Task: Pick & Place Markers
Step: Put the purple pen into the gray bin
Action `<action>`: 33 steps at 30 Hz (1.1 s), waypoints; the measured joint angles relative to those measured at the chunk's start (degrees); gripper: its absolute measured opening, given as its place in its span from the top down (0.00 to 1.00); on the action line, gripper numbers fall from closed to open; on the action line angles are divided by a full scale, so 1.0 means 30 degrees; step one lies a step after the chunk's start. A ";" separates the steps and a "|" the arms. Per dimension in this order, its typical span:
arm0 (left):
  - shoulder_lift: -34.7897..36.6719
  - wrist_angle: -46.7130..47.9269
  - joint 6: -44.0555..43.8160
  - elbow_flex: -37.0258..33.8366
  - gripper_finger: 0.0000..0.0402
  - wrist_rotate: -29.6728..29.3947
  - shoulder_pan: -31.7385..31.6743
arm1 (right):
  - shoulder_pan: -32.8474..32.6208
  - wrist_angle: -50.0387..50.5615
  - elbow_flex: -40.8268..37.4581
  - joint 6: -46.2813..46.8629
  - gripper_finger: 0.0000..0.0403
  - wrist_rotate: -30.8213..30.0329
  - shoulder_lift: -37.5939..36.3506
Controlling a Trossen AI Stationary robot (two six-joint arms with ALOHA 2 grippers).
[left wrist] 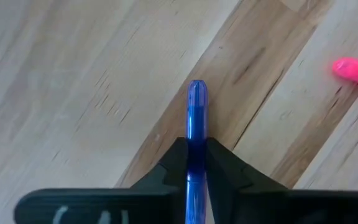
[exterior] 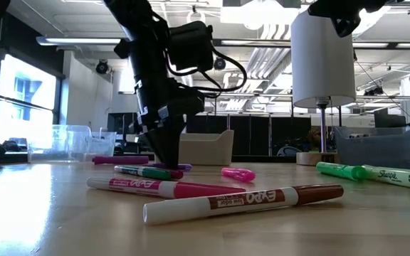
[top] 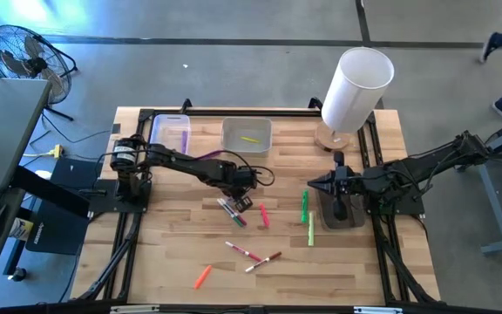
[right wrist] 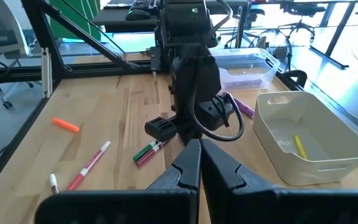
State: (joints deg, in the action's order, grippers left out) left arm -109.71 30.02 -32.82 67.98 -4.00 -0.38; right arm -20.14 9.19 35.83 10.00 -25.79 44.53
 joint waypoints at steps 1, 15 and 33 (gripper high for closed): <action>0.0000 0.0036 -0.0029 0.0039 0.92 0.0011 0.0000 | 0.0000 0.0014 -0.0006 0.0000 1.00 -0.0109 -0.0006; 0.0962 0.1176 0.1569 0.2217 0.93 0.0415 -0.0267 | 0.0000 0.0021 -0.0003 0.0033 1.00 -0.0943 0.0001; 0.5700 -0.0475 0.8033 0.2486 0.93 0.2747 -0.7656 | 0.0009 0.1179 -0.0006 0.1996 1.00 -0.5956 0.0026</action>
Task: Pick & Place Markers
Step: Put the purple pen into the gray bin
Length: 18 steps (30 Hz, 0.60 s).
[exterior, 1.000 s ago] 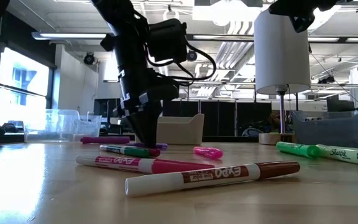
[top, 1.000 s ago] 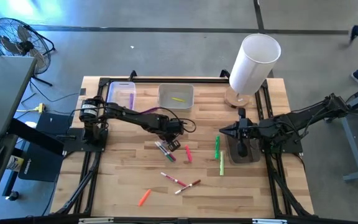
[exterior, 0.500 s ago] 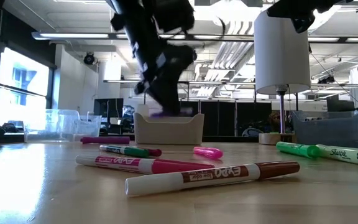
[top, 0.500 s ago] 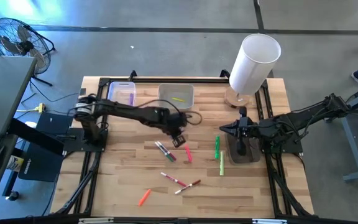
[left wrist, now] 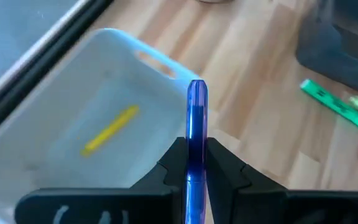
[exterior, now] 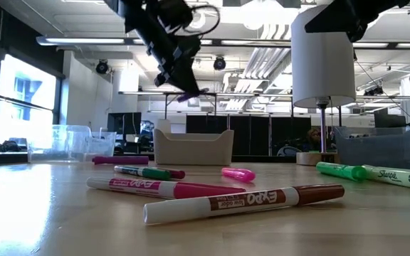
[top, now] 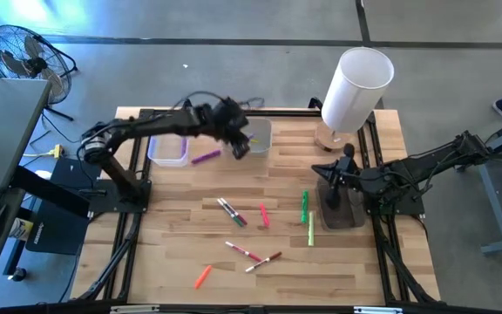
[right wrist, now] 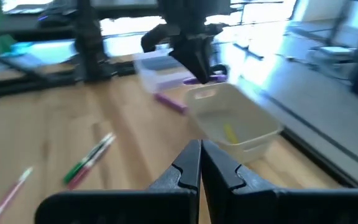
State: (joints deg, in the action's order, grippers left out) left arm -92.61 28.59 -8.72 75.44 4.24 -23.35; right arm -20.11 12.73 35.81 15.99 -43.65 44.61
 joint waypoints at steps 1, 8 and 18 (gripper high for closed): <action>-0.0129 -0.0093 0.0395 0.0000 0.93 0.0558 -0.0567 | 0.0038 0.0022 0.0000 0.0203 1.00 -0.0513 -0.0004; -0.2229 -0.0766 0.1912 0.0061 0.93 0.3079 -0.3334 | 0.1263 -0.0015 0.0000 0.1156 1.00 -0.1160 0.0011; -0.3886 -0.1159 0.2590 0.0006 0.81 0.2265 -0.3579 | 0.3230 -0.0022 0.0000 0.3803 1.00 -0.1132 0.0011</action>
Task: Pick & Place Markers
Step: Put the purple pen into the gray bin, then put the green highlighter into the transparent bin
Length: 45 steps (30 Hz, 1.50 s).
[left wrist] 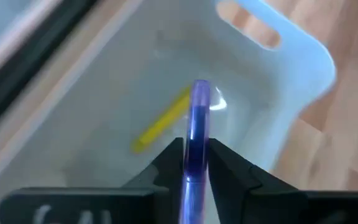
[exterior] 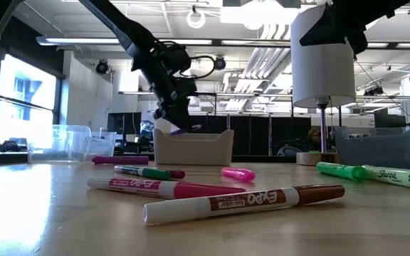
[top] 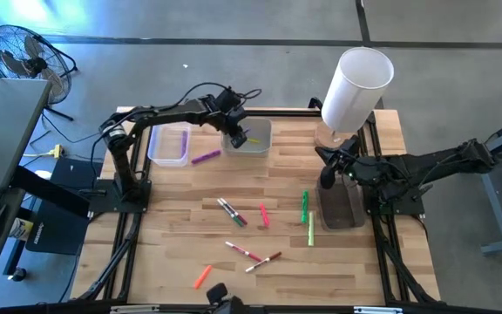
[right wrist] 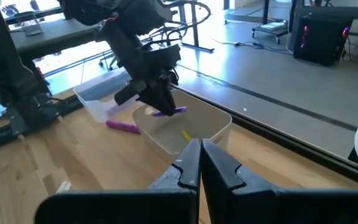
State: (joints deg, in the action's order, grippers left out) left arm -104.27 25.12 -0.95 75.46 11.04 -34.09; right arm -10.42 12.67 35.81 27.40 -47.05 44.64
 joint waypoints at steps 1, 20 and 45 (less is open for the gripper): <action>0.0015 -0.0020 0.0194 0.0001 0.77 -0.0448 0.0114 | 0.0081 0.0000 0.0000 0.0178 1.00 0.0029 0.0000; 0.2223 -0.0210 -0.3506 0.0001 0.82 0.0197 0.2140 | 0.0236 0.0062 0.0000 0.0233 0.99 0.2520 0.0007; 0.5534 -0.2063 -0.7843 -0.3895 1.00 -0.6645 1.6255 | -0.0404 -0.0327 0.0002 0.2078 1.00 0.6570 0.0186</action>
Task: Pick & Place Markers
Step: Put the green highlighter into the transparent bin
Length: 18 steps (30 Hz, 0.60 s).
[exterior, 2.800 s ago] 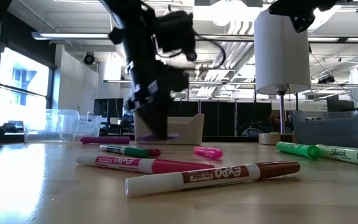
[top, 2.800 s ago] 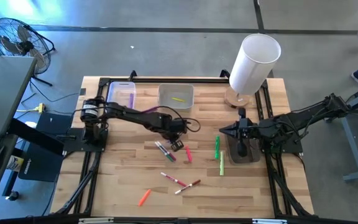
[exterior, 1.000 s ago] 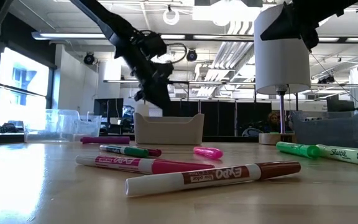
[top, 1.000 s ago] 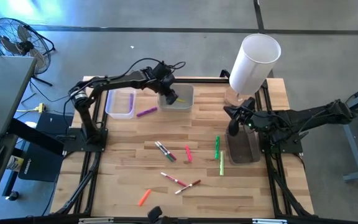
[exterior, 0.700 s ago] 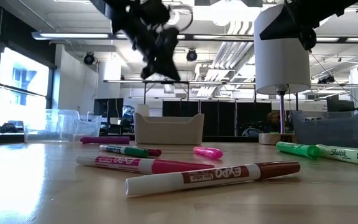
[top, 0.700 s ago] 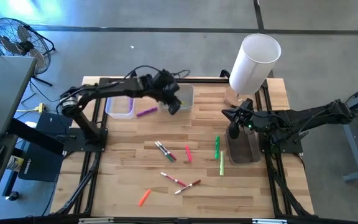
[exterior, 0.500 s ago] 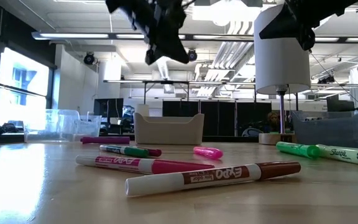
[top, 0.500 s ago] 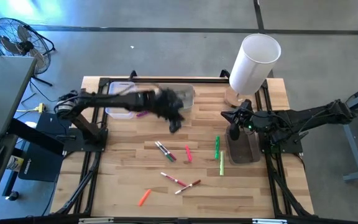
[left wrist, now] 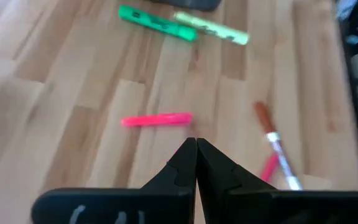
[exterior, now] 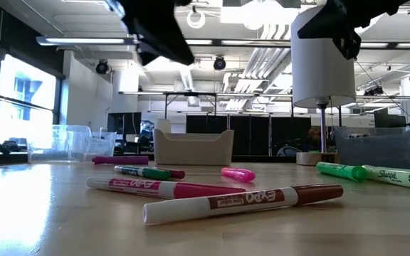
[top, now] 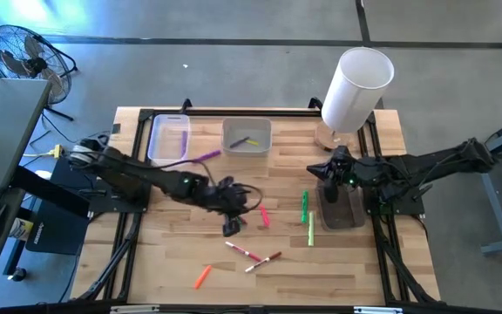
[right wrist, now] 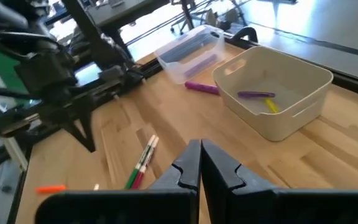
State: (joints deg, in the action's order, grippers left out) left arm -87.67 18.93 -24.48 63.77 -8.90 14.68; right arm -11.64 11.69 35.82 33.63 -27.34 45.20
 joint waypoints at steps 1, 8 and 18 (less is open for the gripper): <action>0.0353 -0.0361 -0.0321 -0.0578 1.00 -0.0144 0.0196 | -0.0218 -0.0094 0.0005 0.0212 1.00 -0.0356 0.0140; 0.3839 -0.2708 -0.1641 -0.5300 1.00 -0.0707 0.1199 | -0.1206 -0.0688 0.1982 0.0977 1.00 -0.2158 0.3493; 0.9679 -0.2894 -0.1758 -0.9712 1.00 -0.1002 0.1616 | -0.1270 0.7255 1.0536 0.4228 1.00 -0.2231 1.1381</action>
State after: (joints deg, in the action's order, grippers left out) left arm -58.63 10.25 -29.75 34.63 -11.90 19.53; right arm -15.45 33.45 67.43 46.31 -34.03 79.35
